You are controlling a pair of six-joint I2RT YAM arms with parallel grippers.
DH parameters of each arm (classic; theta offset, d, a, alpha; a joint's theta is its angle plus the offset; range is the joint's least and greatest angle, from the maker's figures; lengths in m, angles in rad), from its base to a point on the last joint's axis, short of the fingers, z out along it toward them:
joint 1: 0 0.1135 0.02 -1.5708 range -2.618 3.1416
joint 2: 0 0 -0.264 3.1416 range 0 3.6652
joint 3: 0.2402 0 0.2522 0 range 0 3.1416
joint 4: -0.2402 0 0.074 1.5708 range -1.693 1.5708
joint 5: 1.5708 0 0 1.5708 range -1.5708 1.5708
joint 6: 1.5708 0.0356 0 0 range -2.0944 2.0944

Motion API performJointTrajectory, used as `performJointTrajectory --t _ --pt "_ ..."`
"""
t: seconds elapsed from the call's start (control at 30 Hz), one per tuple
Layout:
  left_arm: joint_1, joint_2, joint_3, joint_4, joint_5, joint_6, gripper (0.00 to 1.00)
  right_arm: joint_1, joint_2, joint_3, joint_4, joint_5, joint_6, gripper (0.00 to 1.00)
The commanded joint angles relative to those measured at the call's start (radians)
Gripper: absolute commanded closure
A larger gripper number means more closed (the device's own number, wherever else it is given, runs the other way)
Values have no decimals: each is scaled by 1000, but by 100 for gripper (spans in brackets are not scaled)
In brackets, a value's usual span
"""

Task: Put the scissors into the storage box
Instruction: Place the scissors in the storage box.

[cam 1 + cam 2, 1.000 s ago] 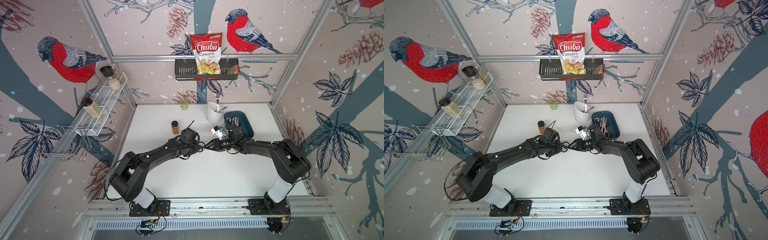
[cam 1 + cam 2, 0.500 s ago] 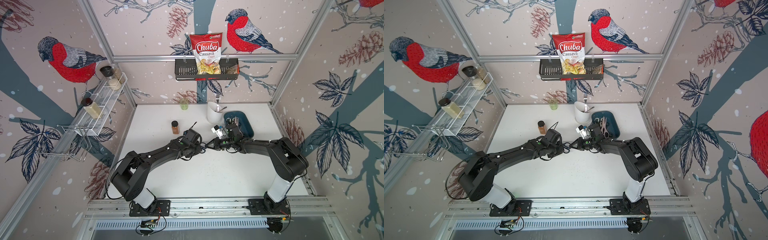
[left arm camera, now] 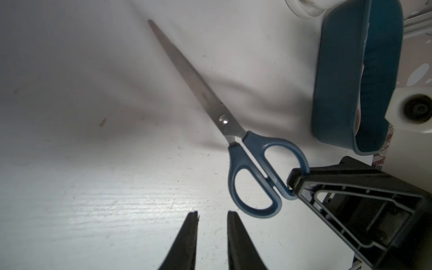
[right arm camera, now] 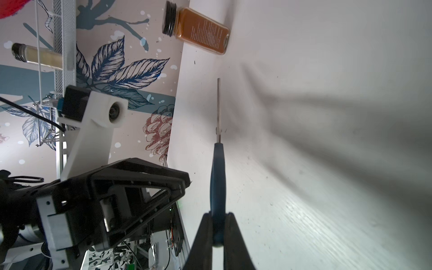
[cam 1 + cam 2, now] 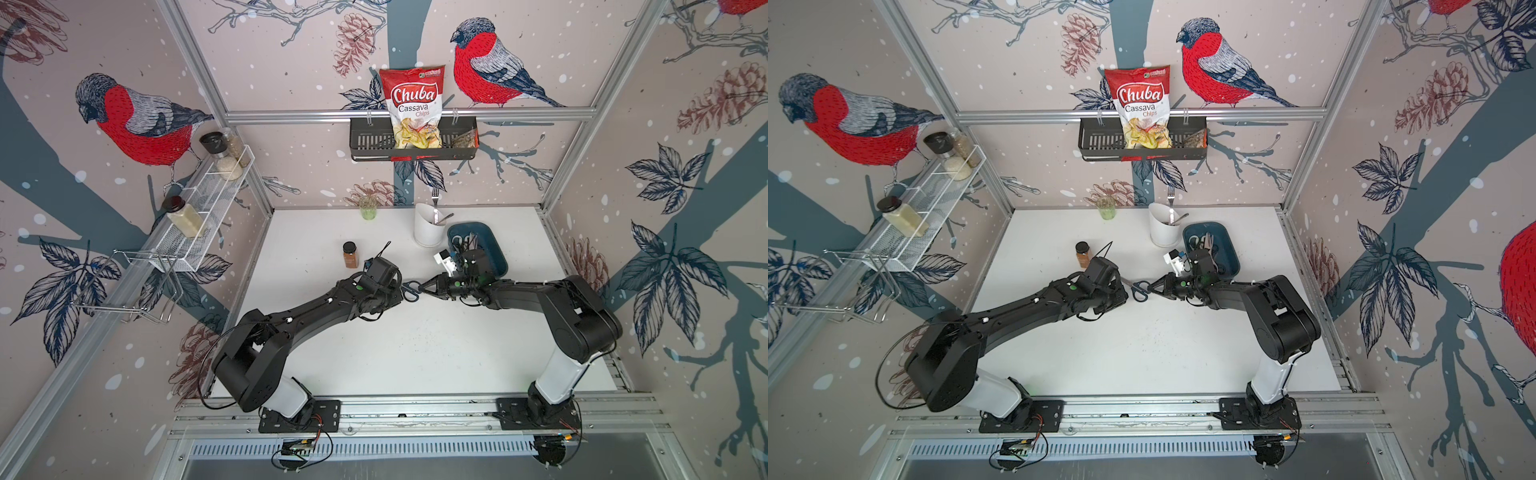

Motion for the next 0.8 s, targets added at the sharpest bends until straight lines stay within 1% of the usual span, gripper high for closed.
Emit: performJointTrajectory --t 0.0,0.1,0.23,0.4,0.5,0.57,0.67,0.77 --pt "12 -52 -24 1 -57 -37 67 -52 -43 -7 4 -3 -15 94" --pt "31 -111 -48 13 -96 -47 66 -118 -99 -4 -105 12 -90 94" --pt "67 -154 -80 10 -136 -36 66 -226 -187 -1 -260 53 -180 95" --pt "106 -175 -120 -2 -156 -24 66 -401 -290 -15 -394 103 -236 95" --pt "114 -185 -136 6 -160 -24 66 -491 -341 -45 -385 128 -211 95" --pt "116 -186 -142 13 -159 -29 66 -530 -365 -67 -359 146 -186 95" --pt "115 -179 -143 19 -153 -30 66 -556 -364 -80 -331 160 -167 95" --pt "116 -172 -139 22 -149 -29 66 -555 -345 -93 -283 156 -144 95"
